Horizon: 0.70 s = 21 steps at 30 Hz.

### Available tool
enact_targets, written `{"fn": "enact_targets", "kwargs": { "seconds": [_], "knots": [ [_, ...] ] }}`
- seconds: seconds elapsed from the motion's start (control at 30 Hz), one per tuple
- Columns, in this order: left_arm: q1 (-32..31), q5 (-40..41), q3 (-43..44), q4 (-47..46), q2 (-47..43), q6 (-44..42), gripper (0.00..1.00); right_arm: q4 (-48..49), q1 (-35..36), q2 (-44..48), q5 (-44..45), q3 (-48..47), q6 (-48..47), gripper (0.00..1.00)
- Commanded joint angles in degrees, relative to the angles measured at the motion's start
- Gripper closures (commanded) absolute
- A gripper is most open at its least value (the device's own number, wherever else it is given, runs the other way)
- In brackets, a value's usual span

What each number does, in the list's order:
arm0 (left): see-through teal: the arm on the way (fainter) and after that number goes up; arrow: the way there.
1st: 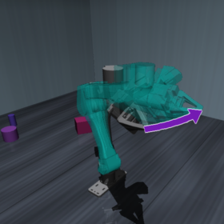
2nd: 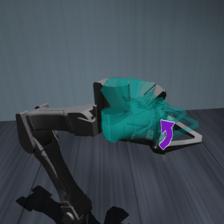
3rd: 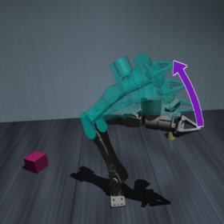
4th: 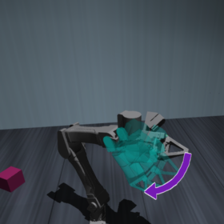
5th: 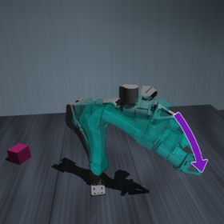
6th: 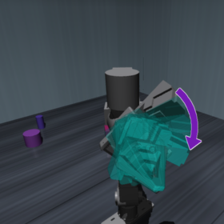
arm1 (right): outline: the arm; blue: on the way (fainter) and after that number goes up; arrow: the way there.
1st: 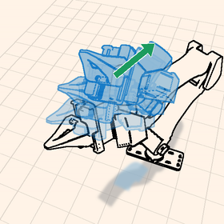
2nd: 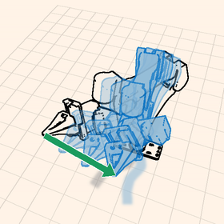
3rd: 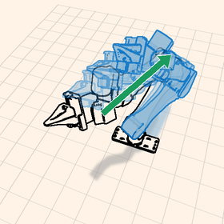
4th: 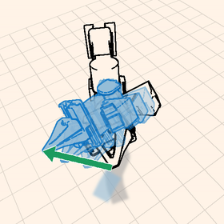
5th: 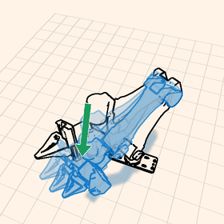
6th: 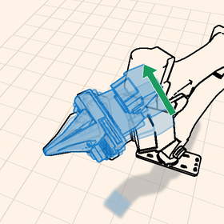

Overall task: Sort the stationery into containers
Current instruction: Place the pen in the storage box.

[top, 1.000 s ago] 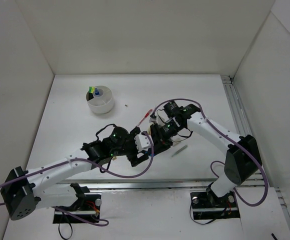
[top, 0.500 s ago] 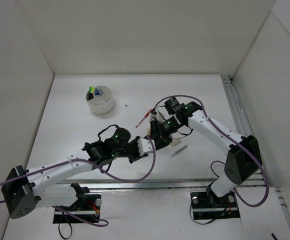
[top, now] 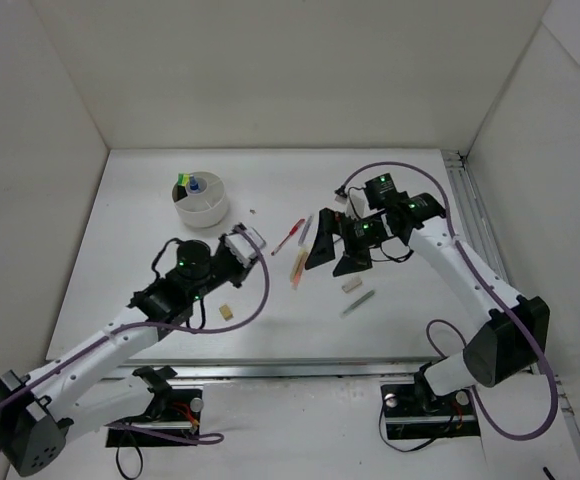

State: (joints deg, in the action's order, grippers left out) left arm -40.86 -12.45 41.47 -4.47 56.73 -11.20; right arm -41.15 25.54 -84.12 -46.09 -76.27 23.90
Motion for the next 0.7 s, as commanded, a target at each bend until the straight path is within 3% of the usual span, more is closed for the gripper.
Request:
{"fn": "enact_targets", "kwargs": {
  "seconds": [0.0, 0.07, 0.2, 0.4, 0.5, 0.67],
  "knots": [
    [8.06, 4.96, -0.6, -11.76, -4.95, 6.0, 1.0, 0.8, -3.73, 5.97, 5.38, 0.85, -0.26, 0.02],
    [14.97, 6.11, -1.48, -15.55, -5.93, 7.94, 1.0, 2.12, -5.06, 8.17, 8.11, 2.7, 0.0, 0.02],
    [26.86, 2.89, 3.07, -14.26, -2.16, 10.06, 1.0, 2.74, -6.55, 9.32, 9.96, 3.67, -0.96, 0.02],
    [41.53, -5.55, 12.48, -14.94, 10.49, 14.36, 1.0, 3.61, -8.49, 8.62, 9.96, 4.64, -2.72, 0.02],
    [46.55, -13.1, 15.47, -19.6, 16.73, 16.64, 1.0, 3.88, -9.54, 8.18, 10.05, 4.73, -3.59, 0.02],
    [49.39, -19.89, 22.48, -24.62, 28.59, 19.81, 1.0, 4.14, -11.13, 7.21, 9.44, 4.99, -4.74, 0.02]
  ]
}}
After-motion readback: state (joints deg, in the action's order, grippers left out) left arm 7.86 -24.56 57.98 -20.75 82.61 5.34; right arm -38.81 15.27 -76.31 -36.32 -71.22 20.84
